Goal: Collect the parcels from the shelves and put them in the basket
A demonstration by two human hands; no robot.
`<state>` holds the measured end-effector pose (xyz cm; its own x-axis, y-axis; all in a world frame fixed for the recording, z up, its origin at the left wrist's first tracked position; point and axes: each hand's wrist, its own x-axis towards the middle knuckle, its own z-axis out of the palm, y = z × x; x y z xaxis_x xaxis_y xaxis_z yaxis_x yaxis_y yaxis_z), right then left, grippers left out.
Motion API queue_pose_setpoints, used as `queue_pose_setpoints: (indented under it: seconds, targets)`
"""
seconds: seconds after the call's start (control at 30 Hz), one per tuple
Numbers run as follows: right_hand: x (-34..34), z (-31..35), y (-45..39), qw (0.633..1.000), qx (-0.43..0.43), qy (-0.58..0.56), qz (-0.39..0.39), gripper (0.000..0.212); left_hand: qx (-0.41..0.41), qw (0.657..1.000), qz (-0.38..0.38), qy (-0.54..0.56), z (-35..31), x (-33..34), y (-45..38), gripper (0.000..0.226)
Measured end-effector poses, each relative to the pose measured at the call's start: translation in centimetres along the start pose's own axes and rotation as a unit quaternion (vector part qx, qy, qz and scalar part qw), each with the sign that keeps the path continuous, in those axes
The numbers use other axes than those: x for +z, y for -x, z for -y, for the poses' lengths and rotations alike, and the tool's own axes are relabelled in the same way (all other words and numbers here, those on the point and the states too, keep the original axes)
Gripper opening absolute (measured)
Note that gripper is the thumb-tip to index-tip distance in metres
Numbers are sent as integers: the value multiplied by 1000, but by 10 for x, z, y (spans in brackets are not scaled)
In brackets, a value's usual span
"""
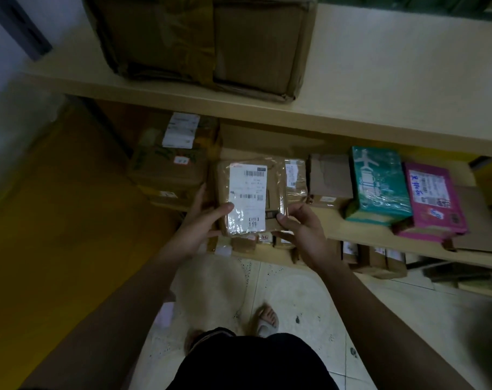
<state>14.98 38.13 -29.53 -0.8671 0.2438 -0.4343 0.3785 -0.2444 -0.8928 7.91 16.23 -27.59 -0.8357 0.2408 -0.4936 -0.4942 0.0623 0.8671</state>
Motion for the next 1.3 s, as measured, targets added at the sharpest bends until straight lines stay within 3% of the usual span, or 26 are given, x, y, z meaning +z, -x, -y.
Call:
queue_pose_setpoints:
  seconds: [0.13, 0.33, 0.47, 0.6, 0.77, 0.87, 0.97, 1.07, 1.17, 1.3]
  targets:
    - [3, 4, 10, 999, 15, 26, 20, 8, -10, 1000, 20, -1, 2, -15, 4, 80]
    - [8, 16, 19, 996, 34, -5, 78, 63, -16, 993, 115, 4, -3, -34, 12, 96]
    - [11, 16, 24, 993, 7, -10, 119, 69, -18, 983, 177, 43, -8, -40, 17, 88]
    - [10, 16, 30, 989, -18, -20, 143, 90, -2, 980, 198, 31, -11, -47, 22, 100]
    - [17, 24, 37, 992, -21, 26, 120, 77, -3, 983, 183, 33, -12, -51, 26, 97]
    - [20, 32, 42, 986, 33, 122, 109, 49, -38, 990, 134, 37, -20, -52, 28, 64]
    - [21, 35, 44, 977, 79, 166, 110, 60, -129, 983, 130, 4, -33, -51, 29, 53]
    - [30, 36, 44, 977, 55, 189, 86, 64, -191, 970, 147, 3, -41, -48, 29, 53]
    - [36, 40, 46, 979, 41, 188, 73, 71, -201, 969, 140, 24, -42, -50, 26, 55]
    - [37, 46, 49, 979, 56, 178, 80, 51, -161, 979, 123, 23, -43, -54, 26, 47]
